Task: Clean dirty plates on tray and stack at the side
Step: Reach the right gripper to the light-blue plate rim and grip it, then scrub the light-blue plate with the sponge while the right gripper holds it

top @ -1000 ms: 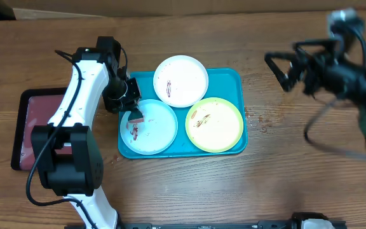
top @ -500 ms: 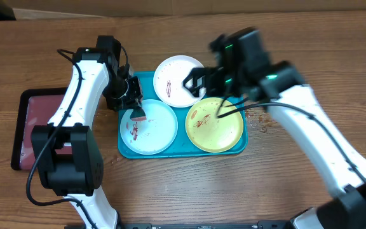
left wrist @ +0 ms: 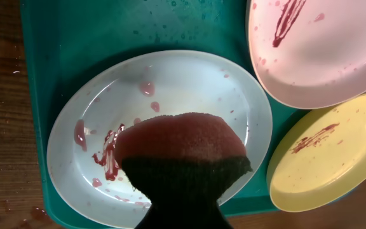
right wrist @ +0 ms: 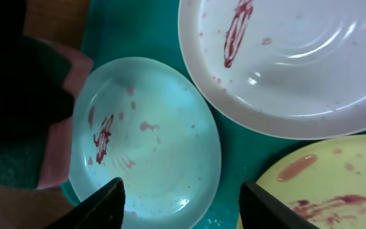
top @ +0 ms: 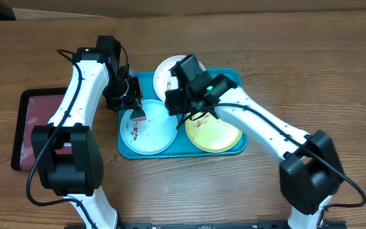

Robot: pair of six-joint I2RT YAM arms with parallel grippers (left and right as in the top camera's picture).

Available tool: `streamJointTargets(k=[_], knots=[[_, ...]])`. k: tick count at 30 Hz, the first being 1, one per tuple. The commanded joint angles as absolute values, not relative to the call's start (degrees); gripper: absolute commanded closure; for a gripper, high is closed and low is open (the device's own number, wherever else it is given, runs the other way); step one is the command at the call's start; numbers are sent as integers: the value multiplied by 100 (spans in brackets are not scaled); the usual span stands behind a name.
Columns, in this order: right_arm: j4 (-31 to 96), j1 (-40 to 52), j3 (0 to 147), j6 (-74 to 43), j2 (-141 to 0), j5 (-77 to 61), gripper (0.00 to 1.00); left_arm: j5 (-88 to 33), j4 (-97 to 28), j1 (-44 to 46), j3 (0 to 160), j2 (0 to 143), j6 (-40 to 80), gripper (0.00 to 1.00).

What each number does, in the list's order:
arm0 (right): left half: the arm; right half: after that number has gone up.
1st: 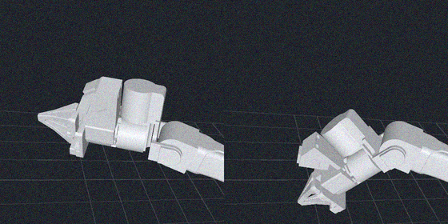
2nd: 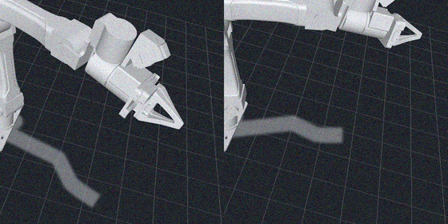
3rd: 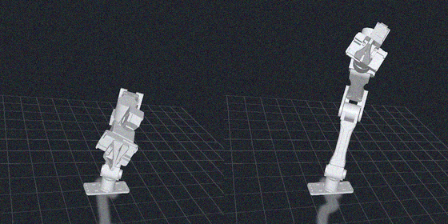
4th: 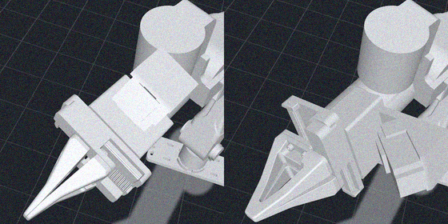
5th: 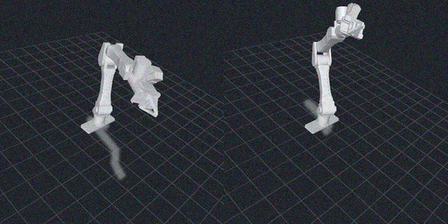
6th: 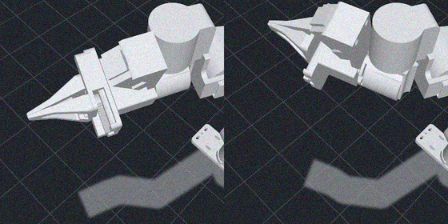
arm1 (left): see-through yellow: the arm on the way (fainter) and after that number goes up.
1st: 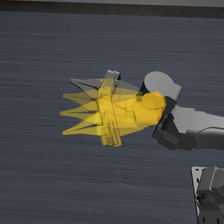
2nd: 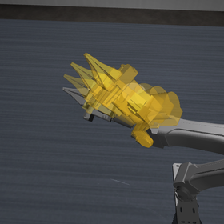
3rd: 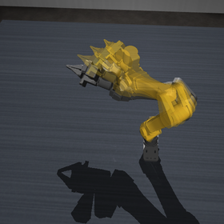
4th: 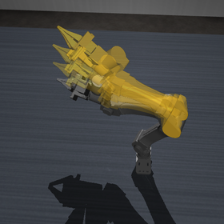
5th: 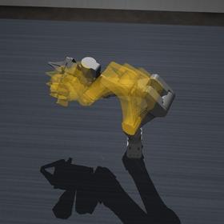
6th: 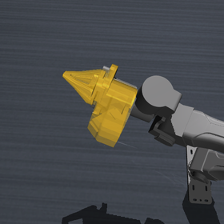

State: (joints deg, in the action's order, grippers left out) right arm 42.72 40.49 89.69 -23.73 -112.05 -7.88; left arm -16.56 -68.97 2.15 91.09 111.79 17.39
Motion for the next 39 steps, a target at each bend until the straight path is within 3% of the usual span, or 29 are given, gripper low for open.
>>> streamJointTargets(k=[1, 13, 18, 22, 26, 30, 35, 39], knots=[[4257, 4185, 9021, -2689, -11673, -298, 41, -1743, -6899, 215, 9126, 11142, 1717, 96], [4130, 4211, 9006, -2812, -12156, -261, 44, -1741, -6921, 217, 9126, 11142, 1712, 96], [4101, 4239, 9006, -2812, -12267, -261, 50, -1741, -6921, 217, 9126, 11142, 1710, 96], [4075, 4274, 9006, -2812, -12392, -259, 61, -1745, -7004, 237, 9126, 11142, 1588, 96], [4014, 4274, 9006, -2814, -12429, -255, 82, -1739, -7150, 294, 9098, 11142, 1321, 96], [3900, 4274, 9006, -2814, -12427, -257, 95, -1745, -7118, 379, 8853, 11142, 1328, 96], [3929, 4274, 9006, -2814, -12427, -257, 96, -1780, -6790, 489, 8342, 11142, 1330, 95], [3929, 4274, 9006, -2814, -12427, -257, 96, -1916, -6438, 567, 7985, 11142, 1332, 85]])
